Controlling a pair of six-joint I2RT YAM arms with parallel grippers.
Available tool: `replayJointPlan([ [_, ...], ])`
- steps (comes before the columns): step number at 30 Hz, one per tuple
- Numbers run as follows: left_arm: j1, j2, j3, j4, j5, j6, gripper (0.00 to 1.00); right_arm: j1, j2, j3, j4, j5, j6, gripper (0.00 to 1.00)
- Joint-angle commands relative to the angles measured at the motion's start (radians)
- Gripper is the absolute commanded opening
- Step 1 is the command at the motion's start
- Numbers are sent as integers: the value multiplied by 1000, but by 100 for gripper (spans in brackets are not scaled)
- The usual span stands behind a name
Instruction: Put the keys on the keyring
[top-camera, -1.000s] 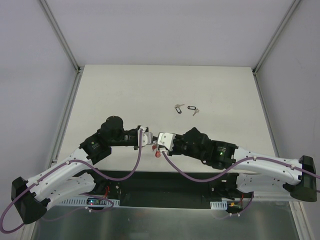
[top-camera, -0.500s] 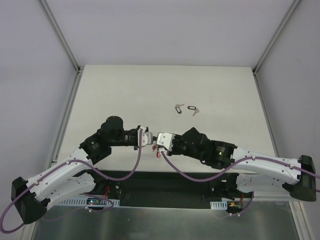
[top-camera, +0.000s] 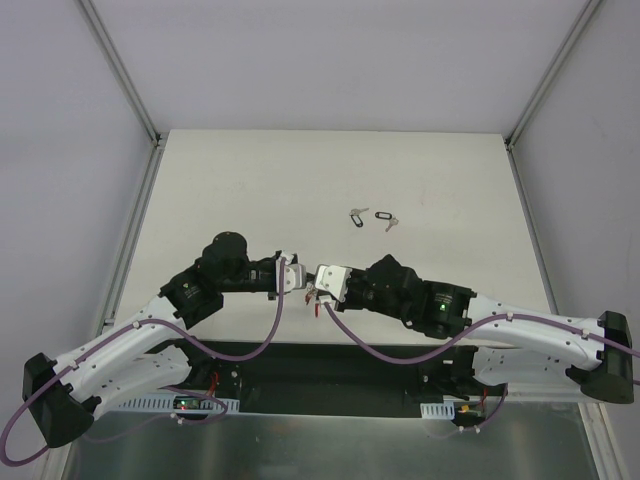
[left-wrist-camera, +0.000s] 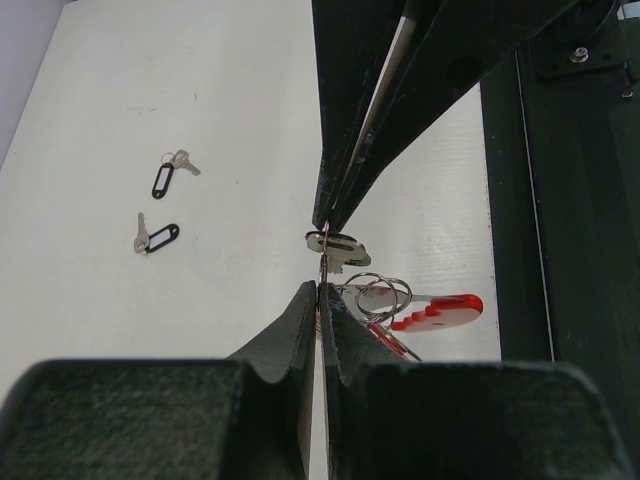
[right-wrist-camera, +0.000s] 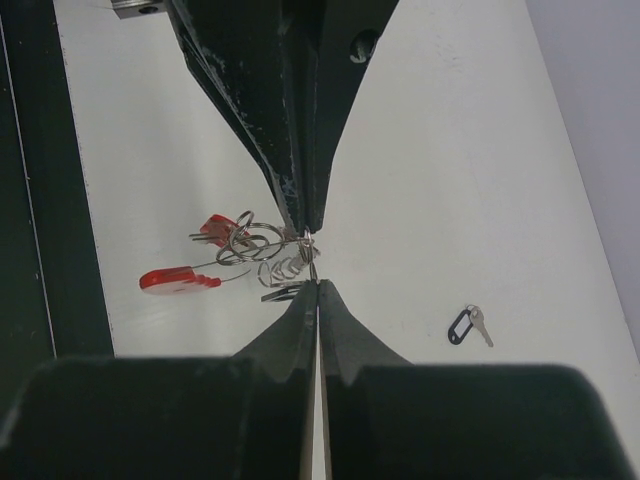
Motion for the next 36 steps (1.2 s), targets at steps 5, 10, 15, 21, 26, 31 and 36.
replayJointPlan([
  [5,-14,1,4,58,39,4,0,-2,-18,11,36,20,14,1],
  [10,-14,1,4,58,39,4,0,-2,-4,14,32,9,15,1],
  [15,-14,1,4,58,36,4,0,-3,2,19,23,-7,15,1],
  [21,-14,1,4,58,37,4,0,-3,2,19,18,-1,17,1],
  [26,-15,1,4,58,42,2,0,-3,11,20,18,8,17,1],
  [31,-14,1,4,58,51,2,0,-3,16,25,18,6,20,2],
  [36,-14,5,6,58,70,5,0,-3,19,30,20,-3,20,1],
])
